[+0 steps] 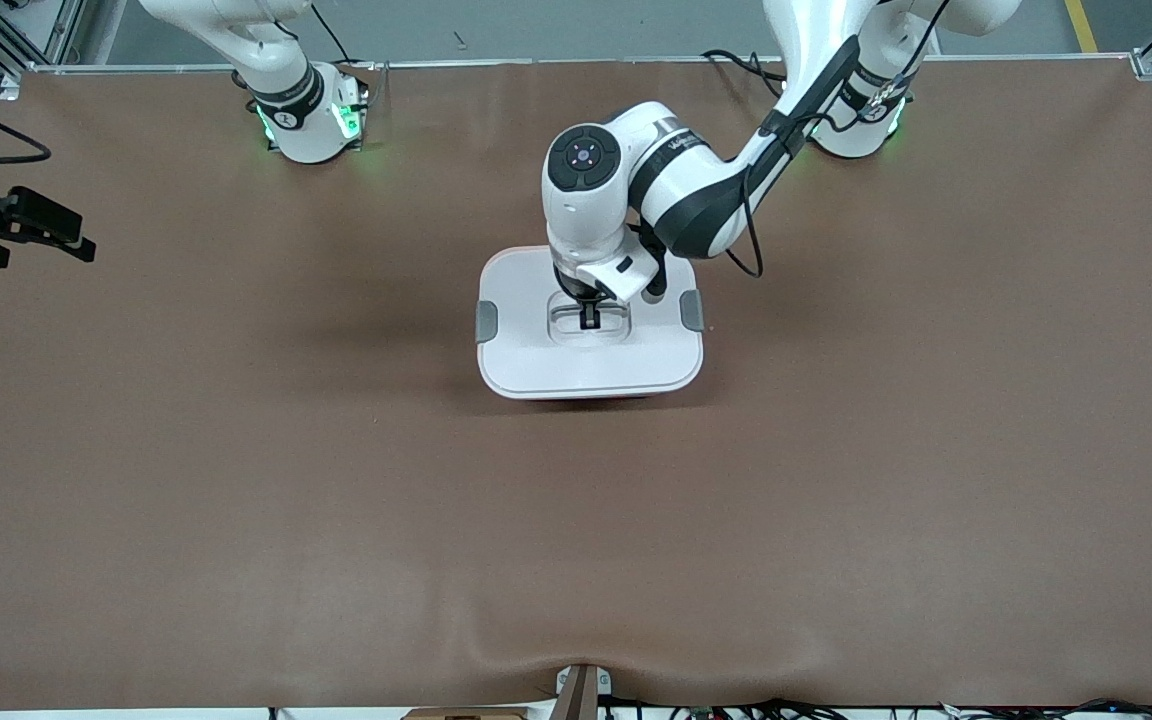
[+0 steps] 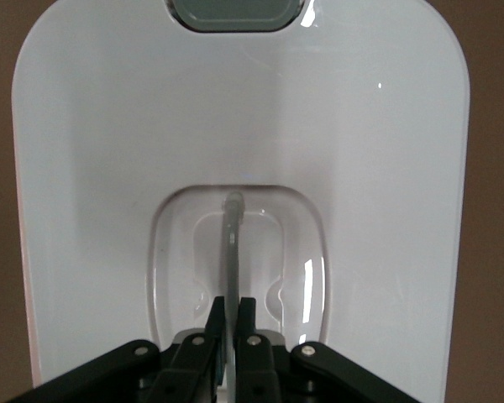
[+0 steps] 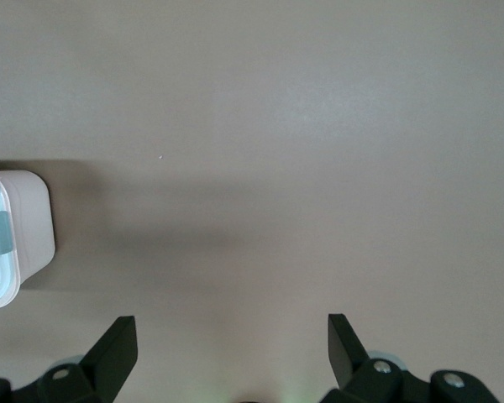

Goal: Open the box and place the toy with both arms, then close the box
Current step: 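Lower the lid onto the box and press it down with the left gripper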

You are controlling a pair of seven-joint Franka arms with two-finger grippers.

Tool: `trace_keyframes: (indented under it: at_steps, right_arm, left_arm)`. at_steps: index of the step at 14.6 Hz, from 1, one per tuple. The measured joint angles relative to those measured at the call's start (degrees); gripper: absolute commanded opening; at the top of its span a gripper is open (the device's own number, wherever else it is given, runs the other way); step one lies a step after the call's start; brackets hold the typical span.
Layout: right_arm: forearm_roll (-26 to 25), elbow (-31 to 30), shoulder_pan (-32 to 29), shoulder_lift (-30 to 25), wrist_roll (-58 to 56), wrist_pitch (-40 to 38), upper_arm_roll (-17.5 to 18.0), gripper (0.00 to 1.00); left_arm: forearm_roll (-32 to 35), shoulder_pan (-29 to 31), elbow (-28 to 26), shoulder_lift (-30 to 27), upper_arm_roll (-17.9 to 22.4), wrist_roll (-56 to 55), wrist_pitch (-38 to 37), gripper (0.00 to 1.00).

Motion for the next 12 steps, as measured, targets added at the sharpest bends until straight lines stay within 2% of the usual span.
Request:
trace_keyframes:
  at_steps: [12]
  right_arm:
    - [-0.34, 0.00, 0.92, 1.07, -0.16, 1.53, 0.77, 1.00]
  left_arm:
    - [1.07, -1.56, -0.11, 0.13, 0.13, -3.05, 0.01, 0.00]
